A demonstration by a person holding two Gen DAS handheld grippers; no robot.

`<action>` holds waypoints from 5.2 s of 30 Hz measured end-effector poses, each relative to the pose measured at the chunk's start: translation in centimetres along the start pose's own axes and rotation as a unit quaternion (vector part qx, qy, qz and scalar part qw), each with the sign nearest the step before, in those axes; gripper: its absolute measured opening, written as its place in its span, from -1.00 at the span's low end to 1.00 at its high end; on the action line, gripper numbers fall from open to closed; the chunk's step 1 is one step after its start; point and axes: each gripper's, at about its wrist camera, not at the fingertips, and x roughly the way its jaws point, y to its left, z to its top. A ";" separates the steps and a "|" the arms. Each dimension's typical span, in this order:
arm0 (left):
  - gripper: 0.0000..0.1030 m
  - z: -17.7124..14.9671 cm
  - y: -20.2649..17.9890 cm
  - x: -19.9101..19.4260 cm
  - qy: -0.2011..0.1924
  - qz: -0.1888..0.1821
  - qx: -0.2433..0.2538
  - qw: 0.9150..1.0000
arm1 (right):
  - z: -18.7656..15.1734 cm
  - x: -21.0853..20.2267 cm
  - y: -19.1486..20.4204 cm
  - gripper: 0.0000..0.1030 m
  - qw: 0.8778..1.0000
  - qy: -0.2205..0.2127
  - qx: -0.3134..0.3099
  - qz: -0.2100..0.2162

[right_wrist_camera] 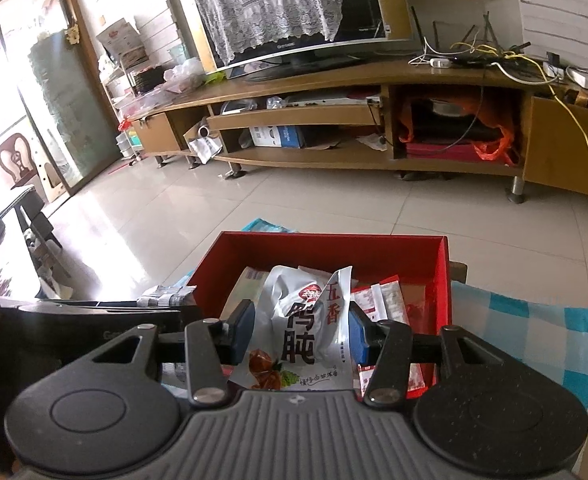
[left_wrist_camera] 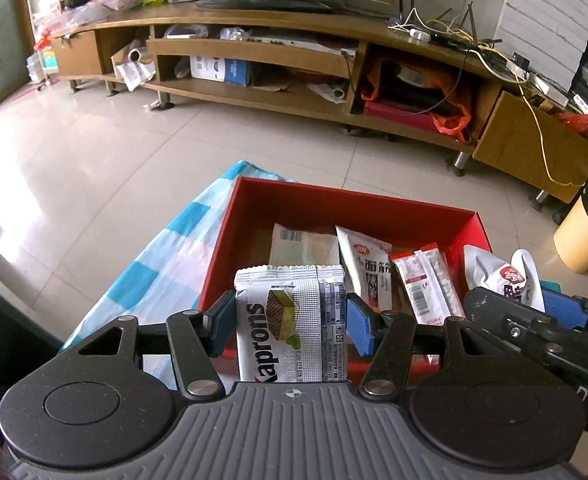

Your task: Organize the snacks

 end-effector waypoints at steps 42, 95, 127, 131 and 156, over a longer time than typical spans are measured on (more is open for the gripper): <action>0.25 2.3 -1.3 6.6 0.026 0.041 0.013 0.999 | 1.3 7.5 -3.4 -0.06 0.998 0.050 0.016 -0.036; 0.70 2.7 -1.2 4.4 -0.009 0.051 0.013 0.999 | 1.3 7.1 -2.3 0.02 0.998 0.046 0.003 -0.044; 0.88 -7.6 -1.4 3.6 0.120 -0.039 0.009 0.992 | -4.2 -0.3 -2.8 0.05 0.996 0.068 0.005 -0.062; 0.92 -8.1 -1.9 4.6 0.127 -0.045 0.009 0.991 | -4.9 -0.8 -3.7 0.09 0.995 0.073 0.007 -0.066; 0.54 -8.5 -1.8 3.1 0.123 -0.061 0.035 0.990 | -7.4 1.8 -11.5 0.23 0.983 0.138 0.099 -0.072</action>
